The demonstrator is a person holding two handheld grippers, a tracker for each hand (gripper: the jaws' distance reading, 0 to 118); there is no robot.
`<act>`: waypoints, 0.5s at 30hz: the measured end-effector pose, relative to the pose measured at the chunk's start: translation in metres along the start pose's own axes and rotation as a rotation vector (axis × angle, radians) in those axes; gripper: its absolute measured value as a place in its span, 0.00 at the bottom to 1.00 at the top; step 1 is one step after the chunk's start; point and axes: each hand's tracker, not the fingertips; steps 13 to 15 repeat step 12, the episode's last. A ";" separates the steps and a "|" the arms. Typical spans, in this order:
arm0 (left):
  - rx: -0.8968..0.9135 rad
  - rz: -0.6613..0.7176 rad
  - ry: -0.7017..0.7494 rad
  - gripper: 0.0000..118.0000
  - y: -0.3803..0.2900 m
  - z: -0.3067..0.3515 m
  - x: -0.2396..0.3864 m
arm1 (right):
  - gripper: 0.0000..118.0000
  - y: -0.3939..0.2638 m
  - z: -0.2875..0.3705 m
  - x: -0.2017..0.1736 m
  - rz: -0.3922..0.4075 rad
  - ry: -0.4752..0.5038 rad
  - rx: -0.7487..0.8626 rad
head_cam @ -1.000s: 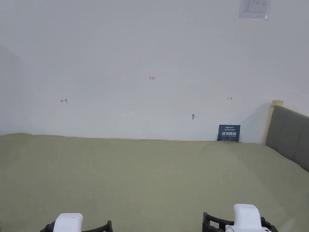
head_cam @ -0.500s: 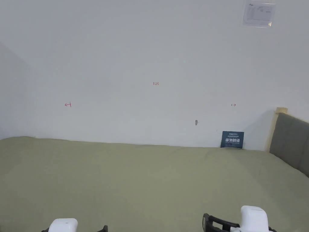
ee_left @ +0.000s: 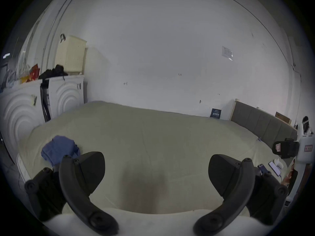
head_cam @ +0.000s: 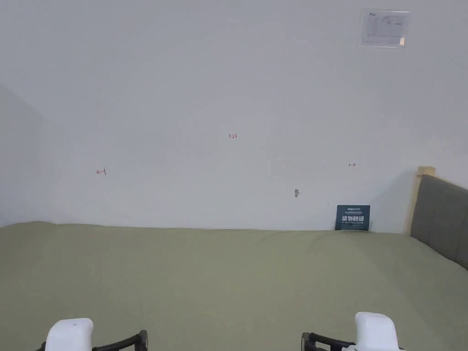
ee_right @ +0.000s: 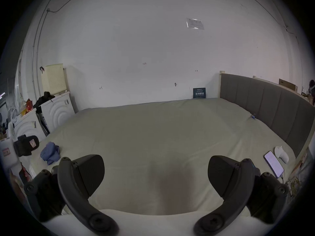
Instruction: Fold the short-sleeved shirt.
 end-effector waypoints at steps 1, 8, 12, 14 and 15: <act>0.012 -0.002 -0.007 1.00 0.003 0.003 0.001 | 1.00 0.001 -0.001 0.002 -0.043 0.033 -0.010; 0.015 0.010 -0.012 1.00 0.000 0.008 0.003 | 1.00 0.004 -0.004 0.006 -0.073 0.006 -0.042; 0.000 0.011 -0.007 1.00 -0.004 0.006 0.003 | 1.00 0.001 0.002 0.009 -0.061 0.035 0.003; 0.000 0.011 -0.007 1.00 -0.004 0.006 0.003 | 1.00 0.001 0.002 0.009 -0.061 0.035 0.003; 0.000 0.011 -0.007 1.00 -0.004 0.006 0.003 | 1.00 0.001 0.002 0.009 -0.061 0.035 0.003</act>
